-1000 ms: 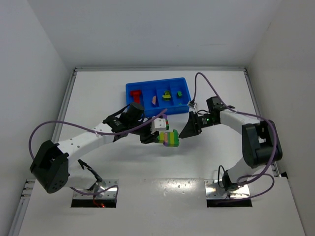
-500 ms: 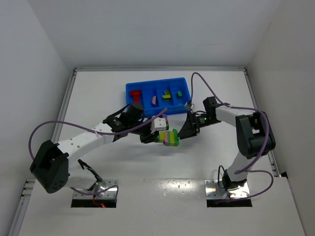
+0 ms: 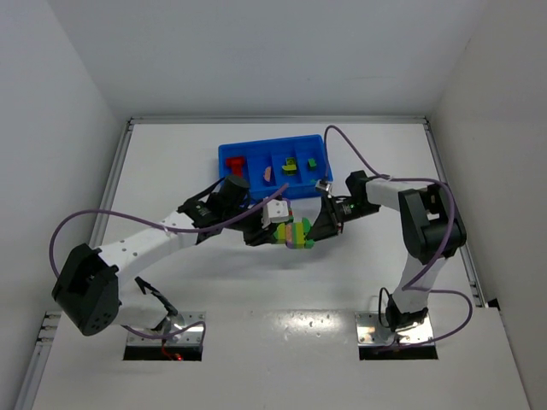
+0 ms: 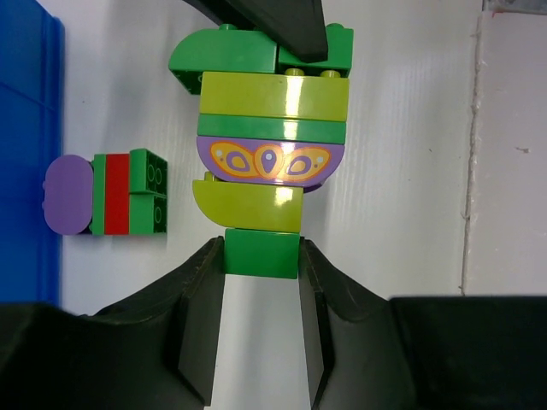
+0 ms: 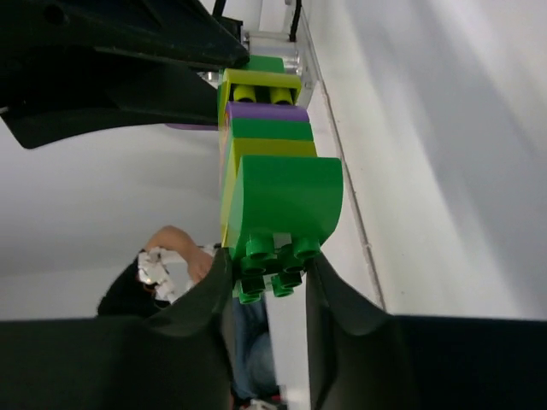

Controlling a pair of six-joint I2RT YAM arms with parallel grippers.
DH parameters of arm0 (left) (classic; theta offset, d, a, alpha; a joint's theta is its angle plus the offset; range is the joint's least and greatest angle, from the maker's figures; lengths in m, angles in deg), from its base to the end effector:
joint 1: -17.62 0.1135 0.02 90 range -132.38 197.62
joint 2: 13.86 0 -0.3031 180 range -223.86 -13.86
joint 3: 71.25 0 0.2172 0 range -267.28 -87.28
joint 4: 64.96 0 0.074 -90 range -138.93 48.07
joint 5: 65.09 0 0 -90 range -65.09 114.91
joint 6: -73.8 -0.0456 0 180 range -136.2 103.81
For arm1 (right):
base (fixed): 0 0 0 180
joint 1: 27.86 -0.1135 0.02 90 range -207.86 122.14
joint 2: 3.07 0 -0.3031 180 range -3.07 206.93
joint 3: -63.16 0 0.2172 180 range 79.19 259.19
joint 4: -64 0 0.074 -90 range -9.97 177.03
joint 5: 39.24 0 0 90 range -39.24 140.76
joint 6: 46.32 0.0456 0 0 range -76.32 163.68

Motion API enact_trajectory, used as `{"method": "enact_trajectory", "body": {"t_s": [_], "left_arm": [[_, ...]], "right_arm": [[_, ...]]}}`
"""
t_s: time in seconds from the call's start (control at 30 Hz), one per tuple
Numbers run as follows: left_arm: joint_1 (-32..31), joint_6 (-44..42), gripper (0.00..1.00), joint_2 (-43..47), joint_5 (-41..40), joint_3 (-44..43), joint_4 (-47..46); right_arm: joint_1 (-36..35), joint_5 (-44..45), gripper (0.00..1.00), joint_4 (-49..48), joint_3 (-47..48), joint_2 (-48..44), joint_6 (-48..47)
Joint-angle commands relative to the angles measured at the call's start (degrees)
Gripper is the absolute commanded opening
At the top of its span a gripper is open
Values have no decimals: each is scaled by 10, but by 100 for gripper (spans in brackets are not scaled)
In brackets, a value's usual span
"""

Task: Sort the legos into containers by color

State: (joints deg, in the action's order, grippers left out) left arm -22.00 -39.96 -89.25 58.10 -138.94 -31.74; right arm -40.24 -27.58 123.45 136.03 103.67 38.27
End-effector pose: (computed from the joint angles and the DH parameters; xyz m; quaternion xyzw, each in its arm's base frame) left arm 0.1717 -0.1745 0.3042 0.5589 0.6795 -0.3122 0.3584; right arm 0.2667 0.1043 0.1996 0.1017 -0.7685 -0.6288 0.0608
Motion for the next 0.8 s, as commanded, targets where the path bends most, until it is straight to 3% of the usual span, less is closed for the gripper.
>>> {"method": "enact_trajectory", "body": {"t_s": [0.0, 0.07, 0.17, 0.4, 0.57, 0.77], "left_arm": [[4, 10, 0, 10, 13, -16, -42], [4, 10, 0, 15, 13, -9, -42], [9, 10, 0, 20, 7, 6, -42], [31, 10, 0, 53, 2, 48, -42], [37, 10, 0, 73, 2, 77, -42], [42, 10, 0, 90, 2, 112, -42]], "right_arm": [[-8, -55, 13, 5, 20, -3, -35], [-1, -61, 3, 5, 13, -10, -35], [24, -67, 0, 0, 8, -29, -35], [89, -62, 0, 4, -9, -63, -40], [108, -25, 0, 74, 1, -63, -116], [100, 50, 0, 72, 109, -51, -109]]}}
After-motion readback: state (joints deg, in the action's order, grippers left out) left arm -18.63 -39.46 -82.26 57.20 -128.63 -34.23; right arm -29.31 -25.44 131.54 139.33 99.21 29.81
